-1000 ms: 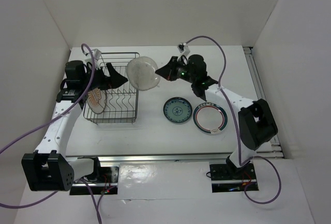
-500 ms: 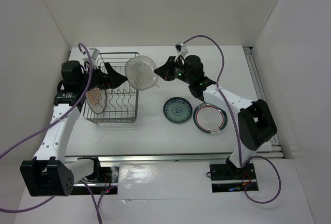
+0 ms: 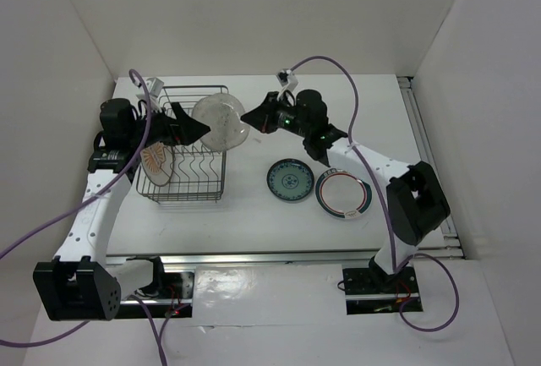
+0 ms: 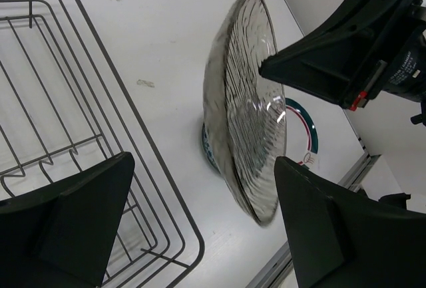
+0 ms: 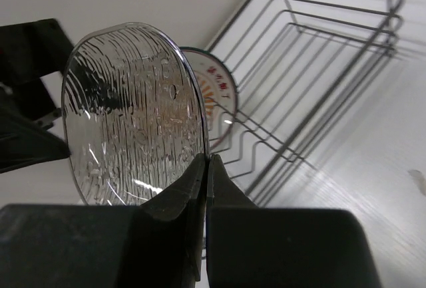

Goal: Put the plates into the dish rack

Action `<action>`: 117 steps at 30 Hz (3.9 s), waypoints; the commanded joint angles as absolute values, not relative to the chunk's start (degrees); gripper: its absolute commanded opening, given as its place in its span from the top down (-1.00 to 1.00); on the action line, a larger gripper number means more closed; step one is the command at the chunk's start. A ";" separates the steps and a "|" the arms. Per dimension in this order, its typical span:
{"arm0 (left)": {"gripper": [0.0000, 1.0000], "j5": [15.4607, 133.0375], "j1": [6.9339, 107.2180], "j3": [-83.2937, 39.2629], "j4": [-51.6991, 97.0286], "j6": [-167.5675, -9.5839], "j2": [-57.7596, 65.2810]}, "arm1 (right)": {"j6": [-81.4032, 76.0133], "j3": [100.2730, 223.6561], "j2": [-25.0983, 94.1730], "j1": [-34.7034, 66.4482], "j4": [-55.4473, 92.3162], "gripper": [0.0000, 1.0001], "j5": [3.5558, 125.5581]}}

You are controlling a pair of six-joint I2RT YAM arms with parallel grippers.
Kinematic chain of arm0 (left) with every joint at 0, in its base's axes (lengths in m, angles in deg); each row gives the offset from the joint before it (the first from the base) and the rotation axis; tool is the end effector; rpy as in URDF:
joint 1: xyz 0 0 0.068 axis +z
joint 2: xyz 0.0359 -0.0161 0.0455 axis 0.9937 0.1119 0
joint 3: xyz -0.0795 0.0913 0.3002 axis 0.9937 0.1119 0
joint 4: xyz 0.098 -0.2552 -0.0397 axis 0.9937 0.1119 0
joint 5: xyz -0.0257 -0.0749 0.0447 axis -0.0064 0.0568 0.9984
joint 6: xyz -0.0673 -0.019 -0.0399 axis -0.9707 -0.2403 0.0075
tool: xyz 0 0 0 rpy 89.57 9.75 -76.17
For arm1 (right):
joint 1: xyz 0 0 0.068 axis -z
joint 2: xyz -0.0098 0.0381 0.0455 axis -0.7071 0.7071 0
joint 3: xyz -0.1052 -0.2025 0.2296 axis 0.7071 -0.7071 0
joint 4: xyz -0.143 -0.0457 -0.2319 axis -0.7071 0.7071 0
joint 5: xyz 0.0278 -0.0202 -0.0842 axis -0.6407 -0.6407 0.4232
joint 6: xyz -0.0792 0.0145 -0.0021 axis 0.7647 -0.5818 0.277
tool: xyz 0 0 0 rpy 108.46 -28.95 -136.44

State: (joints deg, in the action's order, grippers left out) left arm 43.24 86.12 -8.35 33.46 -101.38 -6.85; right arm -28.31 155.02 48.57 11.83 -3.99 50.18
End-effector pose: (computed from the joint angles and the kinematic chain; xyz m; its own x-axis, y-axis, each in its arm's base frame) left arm 0.2762 -0.0318 0.3977 -0.4732 -0.3409 -0.8123 0.4185 0.7244 -0.5478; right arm 0.3595 0.2660 0.3551 -0.4963 0.2695 -0.8252 -0.6561 0.5060 0.5599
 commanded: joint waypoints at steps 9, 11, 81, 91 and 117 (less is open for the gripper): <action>1.00 46.20 86.12 -9.79 31.54 -101.78 -6.52 | -29.02 156.11 47.32 6.24 -9.24 0.78 49.25; 1.00 48.22 86.12 -9.79 32.15 -101.78 -7.30 | -28.40 155.51 47.32 5.72 -9.23 -0.73 49.87; 0.26 77.32 79.88 -19.19 48.76 -91.15 9.57 | -25.68 137.31 32.03 22.76 -8.53 -1.00 44.16; -1.00 73.81 79.88 -17.43 46.04 -91.76 2.91 | -20.41 137.83 30.10 22.76 2.01 -1.00 50.92; -1.00 62.81 82.95 -14.36 40.94 -103.36 -8.98 | -80.60 113.75 -14.04 10.72 73.03 -1.00 110.00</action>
